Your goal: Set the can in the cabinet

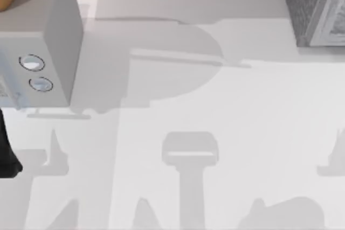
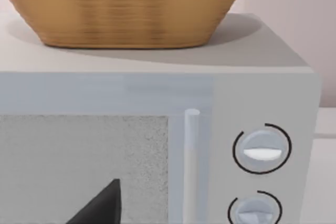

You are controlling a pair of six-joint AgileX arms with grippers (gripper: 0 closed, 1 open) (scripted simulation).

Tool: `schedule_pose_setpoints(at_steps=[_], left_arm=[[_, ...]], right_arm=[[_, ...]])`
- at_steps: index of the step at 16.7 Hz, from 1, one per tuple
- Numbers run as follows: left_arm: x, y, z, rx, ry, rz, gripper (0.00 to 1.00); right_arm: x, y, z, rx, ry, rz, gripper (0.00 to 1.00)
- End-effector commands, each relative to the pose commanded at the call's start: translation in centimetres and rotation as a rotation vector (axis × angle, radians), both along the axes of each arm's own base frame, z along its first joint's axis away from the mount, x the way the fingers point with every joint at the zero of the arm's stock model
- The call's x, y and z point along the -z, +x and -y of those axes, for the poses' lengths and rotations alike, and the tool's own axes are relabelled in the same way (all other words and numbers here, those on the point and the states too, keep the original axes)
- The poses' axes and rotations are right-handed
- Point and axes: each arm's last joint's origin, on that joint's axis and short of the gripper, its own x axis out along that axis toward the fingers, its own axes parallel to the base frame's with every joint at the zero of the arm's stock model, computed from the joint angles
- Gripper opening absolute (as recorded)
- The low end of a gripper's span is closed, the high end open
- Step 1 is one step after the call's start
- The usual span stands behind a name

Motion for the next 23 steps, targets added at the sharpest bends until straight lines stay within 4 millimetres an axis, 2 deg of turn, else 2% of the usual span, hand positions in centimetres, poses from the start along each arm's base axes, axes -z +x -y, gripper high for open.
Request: schedule_pose_setpoints(at_steps=[4,7,10,13,18,21,23], left_arm=[[0.0,0.0,0.0,0.0,0.0,0.0,1.0],[0.0,0.0,0.0,0.0,0.0,0.0,1.0],[0.0,0.0,0.0,0.0,0.0,0.0,1.0],[0.0,0.0,0.0,0.0,0.0,0.0,1.0],[0.0,0.0,0.0,0.0,0.0,0.0,1.0],[0.0,0.0,0.0,0.0,0.0,0.0,1.0],[0.0,0.0,0.0,0.0,0.0,0.0,1.0]], right_arm=[[-0.8,0.0,-0.1,-0.005,0.003,-0.005,0.0],[-4.0,0.1,-0.3,-0.011,0.003,-0.016,0.0],[-9.3,0.8,-0.5,-0.012,0.001,-0.026,0.0],[-15.7,2.4,-0.9,-0.008,-0.002,-0.03,0.0],[-25.9,7.1,-2.2,-0.001,-0.005,-0.022,0.0],[-30.4,10.2,-3.1,0.001,-0.003,-0.012,0.0],[-32.6,12.1,-3.8,0.001,-0.001,-0.004,0.0]])
